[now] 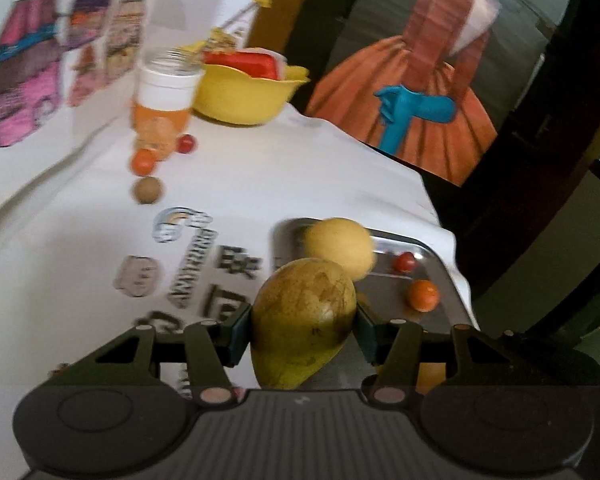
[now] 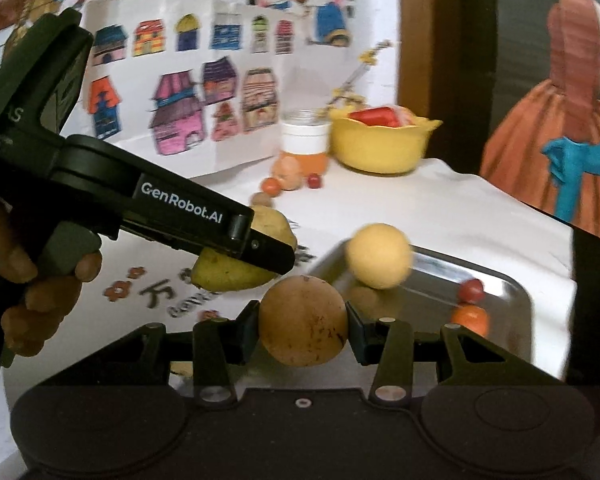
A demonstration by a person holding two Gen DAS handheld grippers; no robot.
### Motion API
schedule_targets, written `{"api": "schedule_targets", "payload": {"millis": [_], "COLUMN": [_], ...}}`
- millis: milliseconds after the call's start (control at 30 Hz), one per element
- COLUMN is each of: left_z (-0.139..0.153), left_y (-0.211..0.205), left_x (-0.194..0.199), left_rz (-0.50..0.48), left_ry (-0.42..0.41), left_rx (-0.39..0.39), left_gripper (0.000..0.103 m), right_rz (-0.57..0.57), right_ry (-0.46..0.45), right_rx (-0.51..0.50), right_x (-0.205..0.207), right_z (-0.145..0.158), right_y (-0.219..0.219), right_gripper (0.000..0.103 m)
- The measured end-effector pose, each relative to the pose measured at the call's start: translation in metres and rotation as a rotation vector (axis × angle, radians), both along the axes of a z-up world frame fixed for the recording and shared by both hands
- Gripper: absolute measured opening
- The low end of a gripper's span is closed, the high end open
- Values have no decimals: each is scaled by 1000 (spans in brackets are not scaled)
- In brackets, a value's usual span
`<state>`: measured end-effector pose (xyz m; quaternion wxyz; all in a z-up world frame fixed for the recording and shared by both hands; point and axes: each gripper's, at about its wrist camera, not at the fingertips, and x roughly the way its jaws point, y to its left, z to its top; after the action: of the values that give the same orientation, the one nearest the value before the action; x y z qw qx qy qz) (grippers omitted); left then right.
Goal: Organize fruits
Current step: 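Carry the pear over the tray with the left tool while the right tool carries the tan fruit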
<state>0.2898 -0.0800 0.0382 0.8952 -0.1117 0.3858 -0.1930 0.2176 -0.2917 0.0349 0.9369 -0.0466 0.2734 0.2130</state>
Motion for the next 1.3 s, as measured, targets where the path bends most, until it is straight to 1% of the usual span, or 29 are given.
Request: {"api": "schedule_targets", "payload": {"millis": [267, 467, 667, 967, 1300], "left_z": [-7, -14, -18, -21, -28], "left_y": [-43, -66, -74, -77, -78], "left_x": [0, 0, 2, 4, 6], "left_rz": [-66, -101, -109, -105, -106], "left_ry": [19, 39, 38, 32, 47], "left_rx": [3, 15, 24, 34, 34], "left_gripper": [58, 58, 58, 58, 58], "right_rz": [-88, -152, -188, -200, -216], "right_ry": [12, 2, 3, 15, 30], "right_rx": [1, -24, -28, -26, -14], "right_x": [-4, 0, 8, 16, 19], "right_z": [-12, -22, -31, -36, -39], "right_y": [-43, -61, -67, -66, -68], "right_gripper": [47, 47, 47, 47, 47]}}
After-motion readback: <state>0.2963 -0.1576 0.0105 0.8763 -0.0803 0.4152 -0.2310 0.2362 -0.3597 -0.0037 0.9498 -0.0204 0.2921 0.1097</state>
